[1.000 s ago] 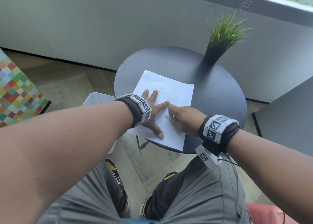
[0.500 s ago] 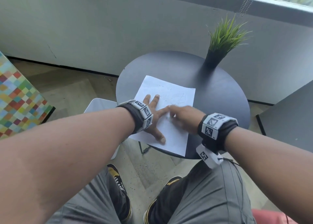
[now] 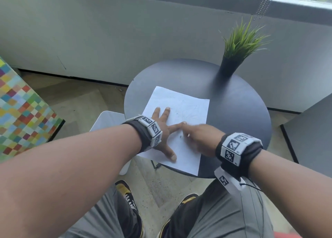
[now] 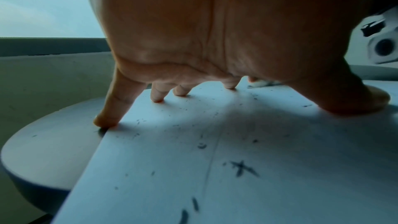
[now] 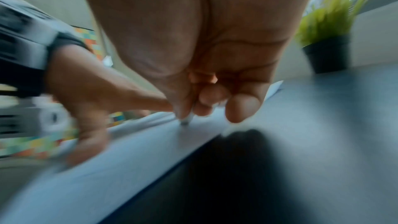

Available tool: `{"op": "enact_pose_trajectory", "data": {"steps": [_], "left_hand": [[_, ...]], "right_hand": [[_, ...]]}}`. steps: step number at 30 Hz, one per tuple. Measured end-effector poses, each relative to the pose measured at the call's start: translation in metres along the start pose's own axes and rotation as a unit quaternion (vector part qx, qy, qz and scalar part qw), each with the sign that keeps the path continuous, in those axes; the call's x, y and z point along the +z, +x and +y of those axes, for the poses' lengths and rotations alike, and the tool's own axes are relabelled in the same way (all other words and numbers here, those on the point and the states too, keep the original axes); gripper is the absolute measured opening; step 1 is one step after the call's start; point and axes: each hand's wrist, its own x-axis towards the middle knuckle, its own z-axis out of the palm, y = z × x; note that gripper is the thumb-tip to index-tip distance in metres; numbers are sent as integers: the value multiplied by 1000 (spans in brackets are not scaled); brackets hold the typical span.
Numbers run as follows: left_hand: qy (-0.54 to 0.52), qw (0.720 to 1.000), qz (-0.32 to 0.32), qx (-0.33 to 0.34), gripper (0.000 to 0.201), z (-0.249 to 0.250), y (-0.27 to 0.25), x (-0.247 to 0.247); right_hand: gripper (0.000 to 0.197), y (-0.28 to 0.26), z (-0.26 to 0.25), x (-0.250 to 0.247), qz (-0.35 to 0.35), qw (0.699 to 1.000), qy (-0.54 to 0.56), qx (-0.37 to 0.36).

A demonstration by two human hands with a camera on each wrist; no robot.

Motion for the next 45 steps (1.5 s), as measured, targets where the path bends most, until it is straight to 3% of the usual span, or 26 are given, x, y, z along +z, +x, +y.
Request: {"op": "enact_pose_trajectory", "data": {"steps": [2, 5, 7, 11, 12, 15, 17, 21, 26, 28, 31, 33, 35, 37, 40, 42, 45], "left_hand": [[6, 1000, -8, 1, 128, 1, 2, -1], [13, 1000, -14, 0, 129, 1, 3, -3], [32, 999, -8, -1, 129, 4, 2, -4], [72, 996, 20, 37, 133, 7, 5, -6], [71, 996, 24, 49, 134, 6, 6, -6], [56, 996, 18, 62, 137, 5, 10, -5], [52, 997, 9, 57, 137, 7, 11, -5], [58, 997, 0, 51, 137, 9, 12, -8], [63, 997, -14, 43, 135, 12, 9, -11], [64, 997, -13, 41, 135, 13, 9, -13], [73, 997, -15, 37, 134, 14, 7, -14], [74, 997, -12, 36, 135, 15, 8, -13], [68, 997, -6, 31, 138, 16, 10, -11], [61, 998, -1, 28, 140, 17, 10, -9], [51, 998, 1, 25, 141, 17, 10, -8], [43, 999, -1, 16, 142, 16, 12, -9], [17, 1000, -1, -4, 140, 13, 17, -11]], "right_hand": [[16, -8, -8, 3, -54, 997, 34, -43], [21, 0, 23, -3, 41, 995, 69, 59], [20, -1, 31, -3, 58, 991, 61, 108], [15, -13, -1, 7, -28, 999, 37, -22], [17, -13, 0, 5, -27, 998, 52, -25], [20, -1, 26, -3, 55, 991, 85, 91], [19, -2, 25, 0, 74, 987, 70, 121], [19, -13, 2, 11, 18, 998, 55, -13], [24, -11, 24, 0, 76, 988, 91, 95], [20, -14, 13, 2, 56, 995, 65, 55], [16, -23, -5, 5, -51, 997, 23, -56], [18, -16, 3, 0, -35, 999, 18, -33], [20, -6, 19, -3, 37, 998, 15, 39], [16, -6, 20, 1, 76, 995, 16, 66], [16, -20, 0, 16, 20, 999, 5, -28], [16, -25, 1, 16, -21, 998, 1, -53], [16, -16, 20, 3, 45, 996, 43, 71]]}}
